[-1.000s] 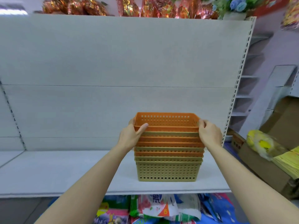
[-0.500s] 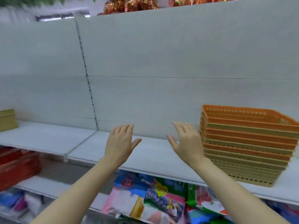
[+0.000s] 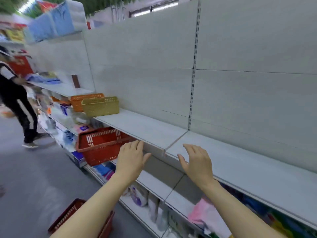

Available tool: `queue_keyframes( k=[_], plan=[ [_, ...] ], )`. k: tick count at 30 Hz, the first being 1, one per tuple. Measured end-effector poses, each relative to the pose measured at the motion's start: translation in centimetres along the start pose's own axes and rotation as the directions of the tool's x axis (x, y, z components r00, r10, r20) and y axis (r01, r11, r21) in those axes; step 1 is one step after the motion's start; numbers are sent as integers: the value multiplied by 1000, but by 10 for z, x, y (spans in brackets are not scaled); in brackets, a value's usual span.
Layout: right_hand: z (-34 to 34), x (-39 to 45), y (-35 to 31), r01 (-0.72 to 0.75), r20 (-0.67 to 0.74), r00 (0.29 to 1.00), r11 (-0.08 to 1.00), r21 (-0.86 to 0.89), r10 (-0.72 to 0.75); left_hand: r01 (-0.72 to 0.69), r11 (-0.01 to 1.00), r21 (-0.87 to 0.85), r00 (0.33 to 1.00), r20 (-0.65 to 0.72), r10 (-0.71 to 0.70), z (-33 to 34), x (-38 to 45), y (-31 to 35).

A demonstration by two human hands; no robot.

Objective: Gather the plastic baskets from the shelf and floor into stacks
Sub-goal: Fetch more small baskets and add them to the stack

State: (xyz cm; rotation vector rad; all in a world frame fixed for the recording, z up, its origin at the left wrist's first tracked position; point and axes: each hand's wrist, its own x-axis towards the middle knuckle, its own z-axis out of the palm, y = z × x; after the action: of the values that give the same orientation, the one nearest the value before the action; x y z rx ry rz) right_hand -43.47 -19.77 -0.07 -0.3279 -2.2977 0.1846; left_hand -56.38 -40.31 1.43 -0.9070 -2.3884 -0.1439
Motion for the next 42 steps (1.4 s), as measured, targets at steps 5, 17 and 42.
queue_keyframes(
  k=[5, 17, 42],
  plan=[
    [66, 42, -45, 88, 8, 996, 995, 47, -88, 160, 985, 70, 986, 43, -163, 33, -7, -90],
    [236, 158, -97, 134, 94, 985, 982, 134, -147, 376, 907, 190, 910, 106, -400, 114, 66, -253],
    [415, 300, -167, 63, 86, 995, 996, -57, -58, 689, 722, -63, 714, 228, -662, 229, 279, -530]
  ],
)
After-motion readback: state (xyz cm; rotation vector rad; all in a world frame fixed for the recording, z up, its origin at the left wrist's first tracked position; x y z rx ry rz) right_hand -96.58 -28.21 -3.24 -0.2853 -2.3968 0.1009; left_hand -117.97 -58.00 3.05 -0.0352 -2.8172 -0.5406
